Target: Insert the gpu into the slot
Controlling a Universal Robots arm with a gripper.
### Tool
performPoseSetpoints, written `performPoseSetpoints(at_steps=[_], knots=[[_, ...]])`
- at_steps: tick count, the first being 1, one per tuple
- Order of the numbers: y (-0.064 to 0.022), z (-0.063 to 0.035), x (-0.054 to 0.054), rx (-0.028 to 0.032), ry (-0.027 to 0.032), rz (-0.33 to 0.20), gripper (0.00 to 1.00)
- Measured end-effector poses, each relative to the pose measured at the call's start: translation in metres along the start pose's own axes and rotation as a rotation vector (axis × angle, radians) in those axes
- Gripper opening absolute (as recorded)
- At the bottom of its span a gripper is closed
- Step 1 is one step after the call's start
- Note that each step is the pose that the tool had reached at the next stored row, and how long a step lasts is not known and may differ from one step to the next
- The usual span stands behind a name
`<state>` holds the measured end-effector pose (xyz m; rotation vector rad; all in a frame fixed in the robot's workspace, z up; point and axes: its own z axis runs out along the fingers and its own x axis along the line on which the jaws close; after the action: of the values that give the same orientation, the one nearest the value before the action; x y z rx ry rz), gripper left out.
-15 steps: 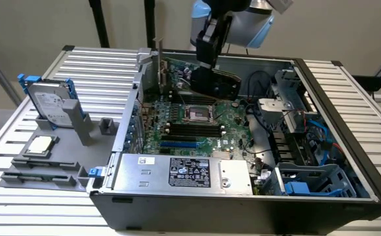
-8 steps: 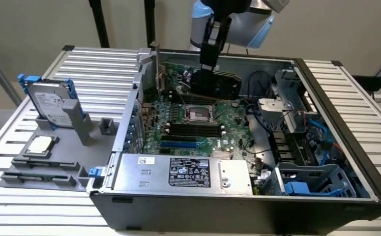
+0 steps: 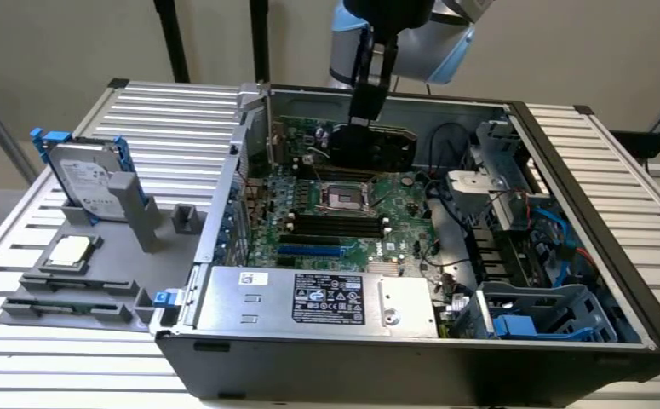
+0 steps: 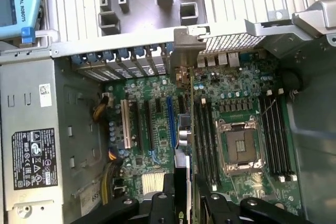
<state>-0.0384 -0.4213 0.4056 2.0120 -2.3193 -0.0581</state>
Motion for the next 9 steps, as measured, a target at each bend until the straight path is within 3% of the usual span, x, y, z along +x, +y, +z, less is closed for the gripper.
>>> performPoseSetpoints(at_steps=[4,9], knots=[[0.0047,0.0070,0.001,0.0061,-0.0038,-0.001,0.26],[0.0054,0.0161,0.002,0.0063,-0.0031,-0.011,0.26]])
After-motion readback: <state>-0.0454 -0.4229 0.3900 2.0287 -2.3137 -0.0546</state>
